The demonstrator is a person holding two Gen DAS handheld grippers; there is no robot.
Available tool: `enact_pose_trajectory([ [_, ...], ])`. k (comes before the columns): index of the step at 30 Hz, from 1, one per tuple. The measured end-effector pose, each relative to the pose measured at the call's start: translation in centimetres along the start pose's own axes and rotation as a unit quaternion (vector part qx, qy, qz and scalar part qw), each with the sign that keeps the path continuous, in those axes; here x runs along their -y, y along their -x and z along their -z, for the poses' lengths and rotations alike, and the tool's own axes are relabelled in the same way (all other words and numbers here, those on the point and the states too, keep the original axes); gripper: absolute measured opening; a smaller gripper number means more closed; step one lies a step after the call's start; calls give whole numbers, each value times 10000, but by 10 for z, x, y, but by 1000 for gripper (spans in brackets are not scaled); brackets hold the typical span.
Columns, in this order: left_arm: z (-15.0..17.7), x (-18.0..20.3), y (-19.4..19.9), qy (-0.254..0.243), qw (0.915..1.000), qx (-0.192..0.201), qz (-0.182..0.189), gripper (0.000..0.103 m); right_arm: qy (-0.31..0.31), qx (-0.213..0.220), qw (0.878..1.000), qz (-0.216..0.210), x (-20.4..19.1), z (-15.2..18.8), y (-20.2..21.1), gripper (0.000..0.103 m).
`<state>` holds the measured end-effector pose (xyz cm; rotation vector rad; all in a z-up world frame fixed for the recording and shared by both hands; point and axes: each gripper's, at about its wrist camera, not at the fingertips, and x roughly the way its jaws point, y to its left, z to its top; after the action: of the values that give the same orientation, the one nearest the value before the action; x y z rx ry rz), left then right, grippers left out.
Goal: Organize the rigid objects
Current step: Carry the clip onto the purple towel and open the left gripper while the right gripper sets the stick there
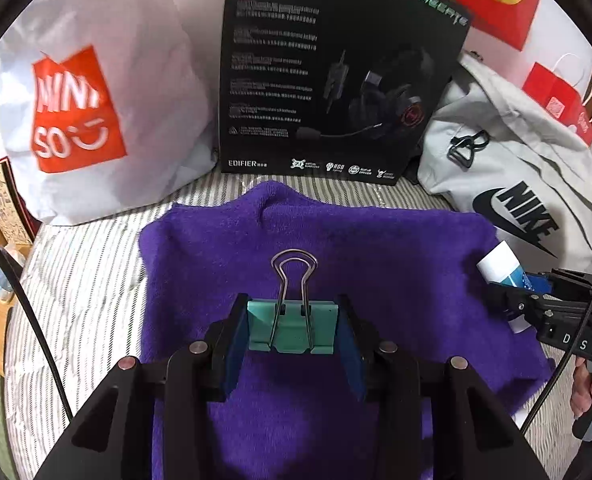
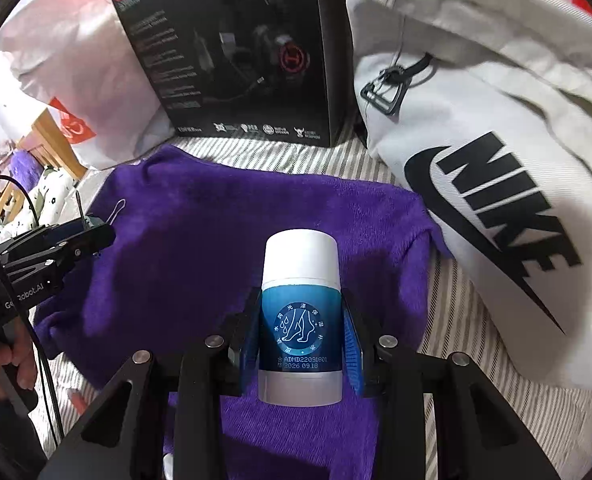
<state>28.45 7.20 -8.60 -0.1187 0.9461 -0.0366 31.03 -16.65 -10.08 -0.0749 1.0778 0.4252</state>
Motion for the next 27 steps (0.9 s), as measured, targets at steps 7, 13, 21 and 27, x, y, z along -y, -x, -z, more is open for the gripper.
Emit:
enact_pose_trajectory([
  [7, -6, 2, -31, -45, 9996, -259, -101, 40, 74, -171, 9997, 175, 1, -9, -28, 36],
  [13, -5, 8, -48, -123, 9987, -460, -203, 40, 153, -248, 9994, 207, -1, -9, -39, 36],
  [21, -4, 15, -50, -236, 9977, -488, -419, 40, 215, -216, 9994, 182, -2, -8, -40, 39],
  [27, 6, 20, -50, -257, 9966, -556, -546, 60, 147, -264, 9995, -9, -1, -2, -33, 50],
])
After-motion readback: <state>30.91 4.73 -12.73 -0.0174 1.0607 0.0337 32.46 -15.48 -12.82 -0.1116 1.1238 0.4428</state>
